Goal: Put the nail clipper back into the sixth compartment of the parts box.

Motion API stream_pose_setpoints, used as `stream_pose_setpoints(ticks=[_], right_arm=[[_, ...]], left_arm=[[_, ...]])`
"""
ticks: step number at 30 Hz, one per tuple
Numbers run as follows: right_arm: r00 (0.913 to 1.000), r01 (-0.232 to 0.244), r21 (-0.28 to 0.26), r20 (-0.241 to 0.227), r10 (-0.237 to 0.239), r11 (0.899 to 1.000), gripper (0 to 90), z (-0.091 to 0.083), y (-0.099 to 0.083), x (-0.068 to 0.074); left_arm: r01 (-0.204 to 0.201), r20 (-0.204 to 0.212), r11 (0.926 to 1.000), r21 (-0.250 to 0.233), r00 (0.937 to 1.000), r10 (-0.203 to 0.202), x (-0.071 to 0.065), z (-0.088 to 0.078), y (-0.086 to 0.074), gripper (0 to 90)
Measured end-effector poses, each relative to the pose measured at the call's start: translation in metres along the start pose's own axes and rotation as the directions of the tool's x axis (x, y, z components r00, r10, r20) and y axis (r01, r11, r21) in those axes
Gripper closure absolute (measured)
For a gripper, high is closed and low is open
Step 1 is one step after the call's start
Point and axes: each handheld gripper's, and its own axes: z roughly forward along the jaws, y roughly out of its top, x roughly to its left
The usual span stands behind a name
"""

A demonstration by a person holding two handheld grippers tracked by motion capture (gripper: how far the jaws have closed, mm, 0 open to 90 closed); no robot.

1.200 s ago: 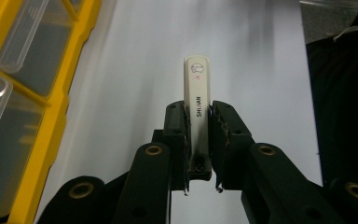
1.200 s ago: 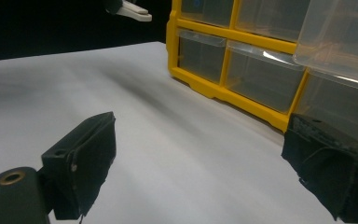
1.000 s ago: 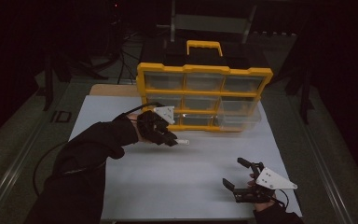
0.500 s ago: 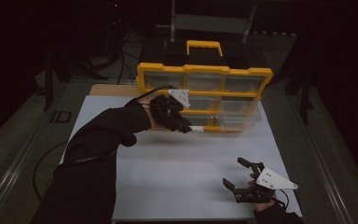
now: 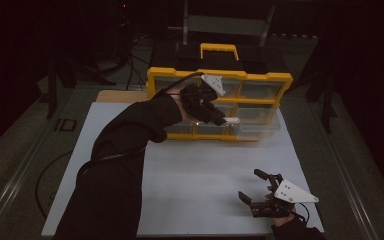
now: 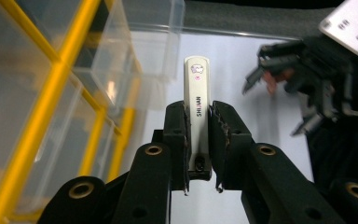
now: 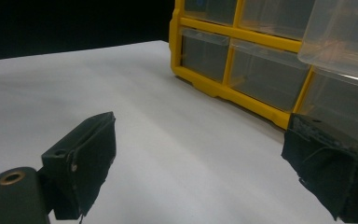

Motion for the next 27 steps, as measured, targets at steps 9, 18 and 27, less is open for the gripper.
stream_pose_setpoints(ticks=[9, 18, 27], right_arm=[[1.0, -0.002, -0.003, -0.002, 0.002, 1.0, 9.9, 0.0, 0.0, -0.001], [1.0, -0.004, -0.009, -0.003, 0.004, 1.0, 9.8, 0.0, 0.0, 0.0], [0.9999, -0.009, -0.022, -0.004, 0.009, 1.0, 9.9, -0.004, 0.001, -0.001]], left_arm=[[0.014, -0.011, 0.9994, -0.031, 0.9998, -0.014, 0.011, 0.015, 0.03, 78.2], [0.031, -0.002, 0.997, -0.07, 0.9995, -0.031, 0.023, 0.036, 0.05, 78.2], [0.074, -0.01, 0.9946, -0.072, 0.9971, -0.075, 0.037, 0.064, 0.057, 78.2]])
